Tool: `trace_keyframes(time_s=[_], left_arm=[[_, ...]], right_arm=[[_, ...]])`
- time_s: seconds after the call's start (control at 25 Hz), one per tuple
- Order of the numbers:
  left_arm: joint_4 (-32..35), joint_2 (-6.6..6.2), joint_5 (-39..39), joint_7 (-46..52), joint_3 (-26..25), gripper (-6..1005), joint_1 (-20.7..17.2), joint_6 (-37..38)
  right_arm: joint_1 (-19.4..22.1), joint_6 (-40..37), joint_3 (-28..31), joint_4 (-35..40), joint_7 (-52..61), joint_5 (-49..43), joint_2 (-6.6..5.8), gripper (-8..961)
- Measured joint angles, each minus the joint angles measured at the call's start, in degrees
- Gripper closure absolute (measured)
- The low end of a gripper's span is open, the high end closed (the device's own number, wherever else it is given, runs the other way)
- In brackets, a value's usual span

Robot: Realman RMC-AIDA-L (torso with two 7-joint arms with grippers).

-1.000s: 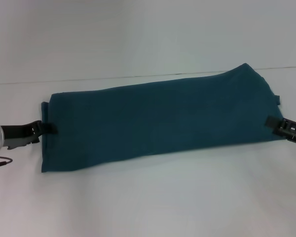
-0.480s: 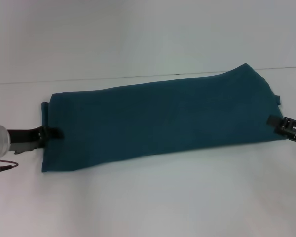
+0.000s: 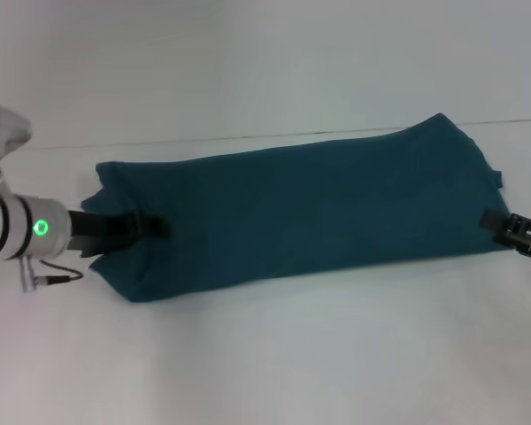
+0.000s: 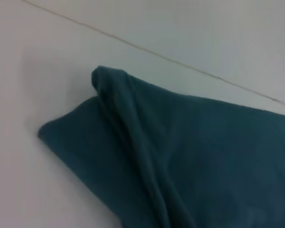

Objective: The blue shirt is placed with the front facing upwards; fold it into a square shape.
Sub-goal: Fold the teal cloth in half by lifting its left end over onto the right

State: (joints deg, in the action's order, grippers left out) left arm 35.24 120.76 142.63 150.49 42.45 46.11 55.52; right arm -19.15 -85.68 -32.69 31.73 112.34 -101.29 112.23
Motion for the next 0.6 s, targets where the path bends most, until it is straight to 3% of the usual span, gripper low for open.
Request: trace_keyframes(time_s=[0.2,0.4,0.6], left_arm=[[-0.2,-0.76,3.4,5.4,3.5,529,1.7,-1.0],[0.5,-0.69,3.8,6.1,4.0,541,1.7,-1.1],[0.6,-0.64,3.9,6.1,4.0,729,1.5,-1.2]], right_arm=[[0.2,-0.2,0.0,0.0,-0.1,0.0,0.0,71],[0.4,-0.3,0.2,0.0,-0.1,0.1,0.0,71],[0.4,-0.4,0.2,0.0,0.0,0.1,0.0,71]])
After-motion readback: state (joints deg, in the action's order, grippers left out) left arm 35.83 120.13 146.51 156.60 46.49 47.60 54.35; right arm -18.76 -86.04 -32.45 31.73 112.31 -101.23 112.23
